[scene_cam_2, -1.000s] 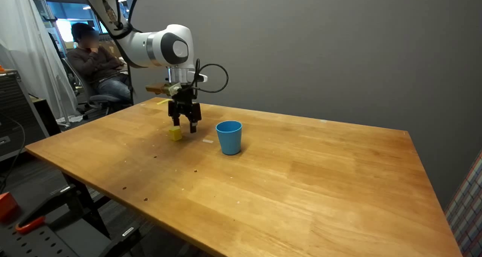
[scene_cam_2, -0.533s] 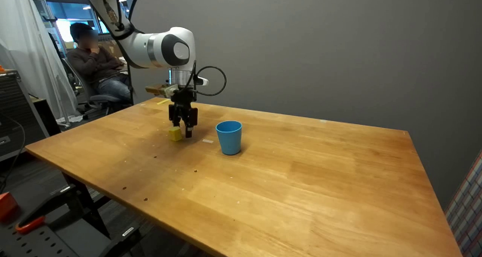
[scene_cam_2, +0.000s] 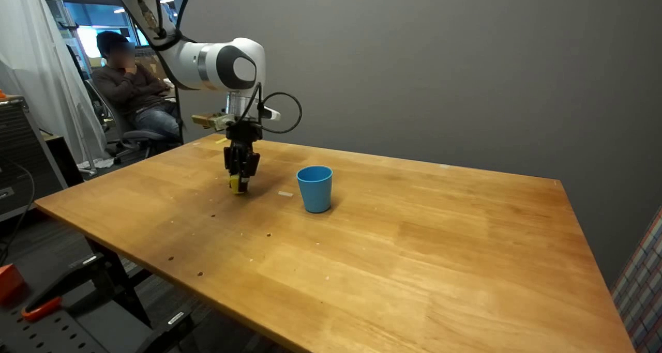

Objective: Put the yellow cube inside the blue cup

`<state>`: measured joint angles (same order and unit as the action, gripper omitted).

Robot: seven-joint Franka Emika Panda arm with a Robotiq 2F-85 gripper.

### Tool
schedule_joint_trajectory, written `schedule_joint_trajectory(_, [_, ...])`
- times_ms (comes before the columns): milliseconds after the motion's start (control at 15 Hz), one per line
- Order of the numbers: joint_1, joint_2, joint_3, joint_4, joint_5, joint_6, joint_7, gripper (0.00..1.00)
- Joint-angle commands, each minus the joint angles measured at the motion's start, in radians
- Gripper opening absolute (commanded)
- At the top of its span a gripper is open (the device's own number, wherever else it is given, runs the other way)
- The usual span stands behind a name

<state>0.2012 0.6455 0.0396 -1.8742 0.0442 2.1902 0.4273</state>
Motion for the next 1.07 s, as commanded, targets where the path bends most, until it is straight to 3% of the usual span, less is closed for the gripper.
schedule_joint_trajectory(0, [0.004, -0.113, -0.033, -0.069, 0.013, 0.002, 0.063, 0.20])
schedule_joint_trajectory(333, [-0.017, -0.268, -0.133, -0.116, -0.031, 0.036, 0.207, 0.20])
schedule_joint_trajectory(467, [-0.058, -0.285, -0.157, -0.105, -0.009, 0.039, 0.240, 0.20])
schedule_joint_trajectory(1000, [-0.199, -0.217, -0.170, -0.065, 0.072, 0.038, 0.257, 0.20])
